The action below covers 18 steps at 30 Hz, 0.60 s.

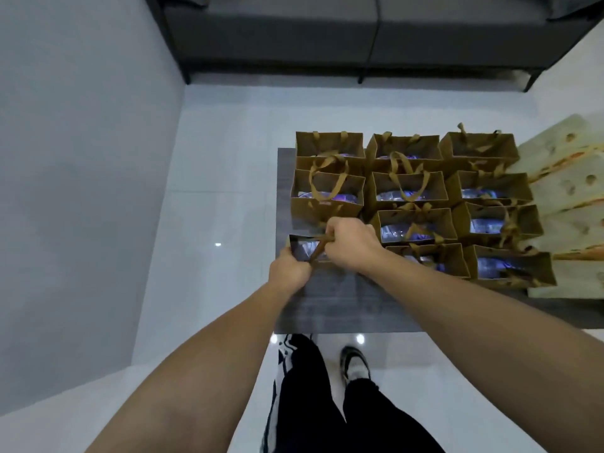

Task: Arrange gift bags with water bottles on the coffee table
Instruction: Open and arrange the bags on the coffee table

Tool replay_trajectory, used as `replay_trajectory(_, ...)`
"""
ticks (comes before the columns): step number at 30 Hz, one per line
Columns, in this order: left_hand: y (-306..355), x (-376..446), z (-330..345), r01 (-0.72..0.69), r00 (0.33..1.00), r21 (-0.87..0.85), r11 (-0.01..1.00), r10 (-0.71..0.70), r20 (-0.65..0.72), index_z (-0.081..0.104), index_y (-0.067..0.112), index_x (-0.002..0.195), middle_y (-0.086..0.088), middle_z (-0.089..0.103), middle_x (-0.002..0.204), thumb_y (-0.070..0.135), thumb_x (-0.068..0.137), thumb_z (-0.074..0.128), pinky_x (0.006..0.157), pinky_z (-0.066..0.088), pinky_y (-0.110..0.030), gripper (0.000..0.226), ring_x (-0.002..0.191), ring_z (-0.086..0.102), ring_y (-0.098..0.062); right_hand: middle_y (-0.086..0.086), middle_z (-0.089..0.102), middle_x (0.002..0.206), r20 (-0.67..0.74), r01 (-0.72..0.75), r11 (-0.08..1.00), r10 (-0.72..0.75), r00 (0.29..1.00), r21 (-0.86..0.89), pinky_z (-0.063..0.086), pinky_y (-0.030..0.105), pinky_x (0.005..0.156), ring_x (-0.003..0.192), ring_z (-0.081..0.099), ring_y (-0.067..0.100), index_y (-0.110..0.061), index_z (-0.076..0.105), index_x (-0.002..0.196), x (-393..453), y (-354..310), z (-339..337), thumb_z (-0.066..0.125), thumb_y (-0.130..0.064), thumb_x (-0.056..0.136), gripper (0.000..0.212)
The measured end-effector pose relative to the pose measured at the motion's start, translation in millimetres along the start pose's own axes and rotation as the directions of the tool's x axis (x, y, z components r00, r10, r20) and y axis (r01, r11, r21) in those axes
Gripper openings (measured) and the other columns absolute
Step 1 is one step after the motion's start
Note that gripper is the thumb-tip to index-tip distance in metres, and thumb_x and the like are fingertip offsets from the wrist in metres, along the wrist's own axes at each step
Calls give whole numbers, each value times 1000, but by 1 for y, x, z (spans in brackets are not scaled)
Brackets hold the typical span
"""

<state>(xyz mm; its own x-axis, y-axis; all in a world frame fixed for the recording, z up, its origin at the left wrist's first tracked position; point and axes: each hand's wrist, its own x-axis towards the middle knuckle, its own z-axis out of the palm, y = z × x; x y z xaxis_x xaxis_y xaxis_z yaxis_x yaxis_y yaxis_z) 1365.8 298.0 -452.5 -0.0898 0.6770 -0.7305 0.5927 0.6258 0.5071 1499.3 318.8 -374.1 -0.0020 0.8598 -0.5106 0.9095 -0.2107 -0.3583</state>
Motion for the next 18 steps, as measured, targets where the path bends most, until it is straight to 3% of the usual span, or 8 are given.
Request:
replay_trajectory(6, 12, 51, 2, -11, 994, 30, 999, 8, 111, 47, 19, 140, -9, 63, 127, 19, 92, 62, 100, 51, -44, 50, 112, 60, -32, -3, 61, 90, -33, -49, 999, 49, 998, -1, 42, 45, 101, 94, 57, 23, -24, 60, 93, 54, 8, 6, 62, -17, 90, 8)
replay_trajectory(11, 24, 69, 8, -30, 996, 102, 994, 21, 88, 47, 17, 140, -12, 63, 126, 21, 94, 60, 98, 52, -43, 48, 111, 61, -33, 1, 63, 96, -18, -92, 995, 93, 995, 41, 42, 48, 102, 97, 59, 25, -22, 63, 100, 73, 18, 17, 62, -18, 91, 10)
replay_trajectory(18, 55, 72, -8, -161, 985, 250, 955, 140, 99, 57, 22, 135, -5, 64, 128, 22, 98, 56, 101, 51, -42, 37, 113, 60, -31, 5, 59, 125, -50, -115, 990, 120, 992, 85, 46, 46, 97, 118, 53, 30, -24, 61, 128, 68, 40, 2, 66, -23, 87, 41)
